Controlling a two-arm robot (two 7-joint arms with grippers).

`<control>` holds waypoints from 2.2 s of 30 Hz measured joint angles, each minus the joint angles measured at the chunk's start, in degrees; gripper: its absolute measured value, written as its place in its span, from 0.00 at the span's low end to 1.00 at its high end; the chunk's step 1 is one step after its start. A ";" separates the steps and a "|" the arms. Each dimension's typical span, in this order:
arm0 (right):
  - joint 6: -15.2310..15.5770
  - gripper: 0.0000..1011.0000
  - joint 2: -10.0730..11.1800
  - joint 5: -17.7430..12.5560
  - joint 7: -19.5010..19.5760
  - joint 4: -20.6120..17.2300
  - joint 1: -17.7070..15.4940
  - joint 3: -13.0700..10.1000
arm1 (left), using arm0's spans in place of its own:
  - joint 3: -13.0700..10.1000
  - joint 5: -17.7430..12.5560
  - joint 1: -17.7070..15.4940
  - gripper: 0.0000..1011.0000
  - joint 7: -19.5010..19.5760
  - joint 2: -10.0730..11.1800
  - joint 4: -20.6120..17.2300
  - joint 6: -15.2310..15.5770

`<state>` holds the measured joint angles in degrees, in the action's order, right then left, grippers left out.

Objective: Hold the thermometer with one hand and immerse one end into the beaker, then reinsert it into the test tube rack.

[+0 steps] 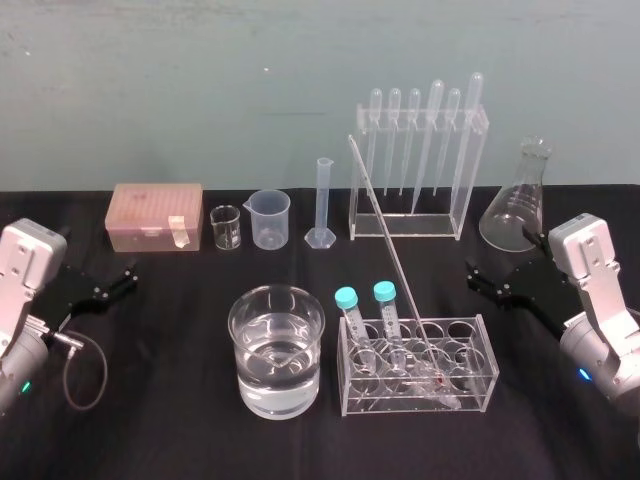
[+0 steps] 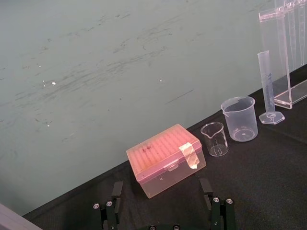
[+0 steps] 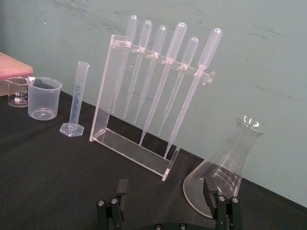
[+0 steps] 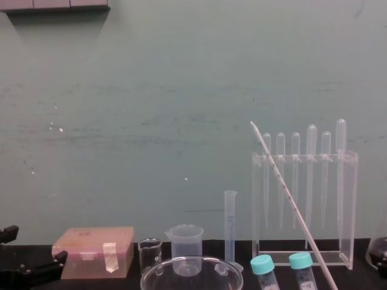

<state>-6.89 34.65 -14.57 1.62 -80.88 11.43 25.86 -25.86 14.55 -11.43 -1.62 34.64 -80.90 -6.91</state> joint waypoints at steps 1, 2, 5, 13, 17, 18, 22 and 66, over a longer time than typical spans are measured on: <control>-0.01 0.99 0.00 0.01 0.00 -0.01 0.00 0.00 | 0.00 0.00 0.00 1.00 0.00 0.00 0.00 0.00; -0.01 0.99 0.00 0.01 0.00 -0.01 0.00 0.00 | 0.00 0.00 0.00 1.00 0.00 0.00 0.00 0.00; -0.02 0.99 0.00 0.02 0.01 -0.02 0.00 0.00 | 0.00 0.00 0.00 1.00 0.00 0.00 0.00 0.00; -0.02 0.99 0.00 0.03 0.01 -0.02 0.00 0.00 | 0.00 0.00 0.00 1.00 0.00 0.00 0.00 0.00; -0.02 0.99 0.00 0.02 0.01 -0.02 0.00 0.00 | 0.00 0.00 0.00 1.00 0.00 0.00 0.00 0.00; -0.02 0.99 0.00 0.03 0.01 -0.03 0.00 0.00 | 0.00 0.00 0.00 1.00 0.00 0.00 0.00 0.00; -0.02 0.99 0.00 0.02 0.01 -0.03 0.00 0.00 | 0.00 0.00 0.00 1.00 0.00 0.00 0.00 0.00; 2.37 0.99 1.57 -0.55 -3.86 -1.20 0.16 -0.81 | 0.00 0.00 0.00 1.00 0.00 0.00 0.00 0.00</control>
<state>-4.52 36.21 -15.11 -2.24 -82.08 11.59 25.06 -25.86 14.55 -11.43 -1.62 34.65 -80.90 -6.91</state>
